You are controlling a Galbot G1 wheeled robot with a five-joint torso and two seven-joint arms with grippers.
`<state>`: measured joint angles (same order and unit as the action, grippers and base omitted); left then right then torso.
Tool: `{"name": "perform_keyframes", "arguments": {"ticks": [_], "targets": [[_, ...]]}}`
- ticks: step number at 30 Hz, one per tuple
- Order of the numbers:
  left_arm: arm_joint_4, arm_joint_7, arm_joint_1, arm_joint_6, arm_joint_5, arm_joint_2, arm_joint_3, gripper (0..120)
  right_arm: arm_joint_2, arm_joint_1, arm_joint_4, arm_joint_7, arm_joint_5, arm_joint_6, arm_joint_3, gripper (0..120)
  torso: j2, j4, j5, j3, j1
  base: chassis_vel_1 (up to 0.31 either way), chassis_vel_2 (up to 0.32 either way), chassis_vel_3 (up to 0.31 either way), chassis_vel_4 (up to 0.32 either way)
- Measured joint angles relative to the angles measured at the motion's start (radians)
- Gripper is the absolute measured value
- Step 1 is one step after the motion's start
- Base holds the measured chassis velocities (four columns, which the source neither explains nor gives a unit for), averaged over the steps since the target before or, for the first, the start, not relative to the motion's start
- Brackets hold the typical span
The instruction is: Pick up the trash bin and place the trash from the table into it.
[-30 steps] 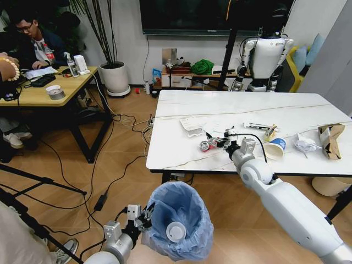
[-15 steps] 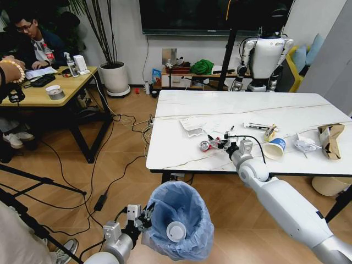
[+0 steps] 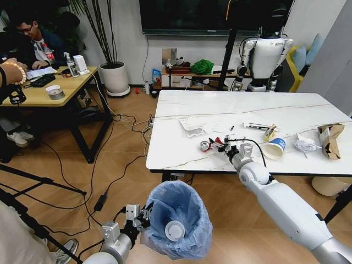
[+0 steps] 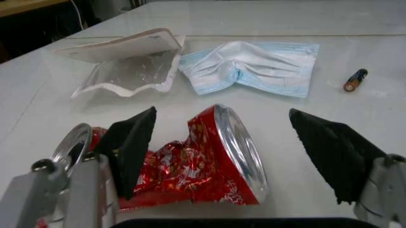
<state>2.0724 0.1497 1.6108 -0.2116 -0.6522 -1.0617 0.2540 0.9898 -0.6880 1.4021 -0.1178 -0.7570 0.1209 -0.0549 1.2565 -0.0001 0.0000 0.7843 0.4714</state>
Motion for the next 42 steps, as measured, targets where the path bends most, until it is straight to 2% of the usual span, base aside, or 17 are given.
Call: {"name": "perform_keyframes", "arguments": {"ticks": [6,8,12,15,26,30,36,39,42], "targets": [[0.001,0.000,0.001,0.001,0.000,0.000,0.005,0,-0.004,-0.007,0.001,0.006,-0.010,-0.004,0.000,49,0.000,0.0000,0.0000,0.000,0.000,0.000,0.000,0.000,0.000],[0.002,0.000,0.001,0.001,0.000,0.000,0.008,0,-0.004,-0.009,0.002,0.007,-0.012,-0.004,0.000,45,0.000,0.0000,0.0000,0.000,0.000,0.000,0.000,0.000,0.000],[0.005,0.000,0.001,0.001,-0.003,0.002,0.016,0,-0.005,-0.019,0.008,0.008,-0.012,-0.007,0.001,29,0.000,-0.0001,-0.0002,0.000,0.000,0.000,0.000,0.000,0.000],[0.007,0.000,0.000,0.001,-0.005,0.002,0.020,0,-0.005,-0.026,0.012,0.009,-0.009,-0.010,0.003,22,0.000,-0.0001,-0.0003,0.000,0.000,0.000,0.000,0.000,0.000],[0.007,0.003,-0.004,0.001,-0.009,0.000,0.021,0,-0.014,-0.036,0.026,0.010,-0.012,-0.010,0.005,22,0.000,0.0001,0.0000,0.000,0.000,0.000,0.000,0.000,0.000],[0.007,0.004,-0.019,0.001,-0.020,0.002,0.015,0,-0.031,-0.047,0.071,0.001,-0.051,-0.008,0.029,22,0.000,-0.0002,0.0007,0.000,0.000,0.000,0.000,0.000,0.000],[-0.001,0.004,-0.032,0.001,-0.027,0.001,0.001,0,-0.092,-0.052,0.216,-0.013,-0.132,-0.007,0.072,20,0.000,0.0000,0.0002,0.000,0.000,0.000,0.000,0.000,0.000],[-0.009,0.004,-0.039,0.001,-0.028,-0.004,-0.008,0,-0.155,-0.068,0.354,-0.014,-0.176,-0.015,0.068,20,0.000,-0.0001,0.0000,0.000,0.000,0.000,0.000,0.000,0.000],[-0.010,0.004,-0.041,0.001,-0.028,-0.006,-0.007,0,-0.183,-0.077,0.419,-0.012,-0.185,-0.022,0.051,20,0.000,-0.0001,-0.0002,0.000,0.000,0.000,0.000,0.000,0.000]]}}
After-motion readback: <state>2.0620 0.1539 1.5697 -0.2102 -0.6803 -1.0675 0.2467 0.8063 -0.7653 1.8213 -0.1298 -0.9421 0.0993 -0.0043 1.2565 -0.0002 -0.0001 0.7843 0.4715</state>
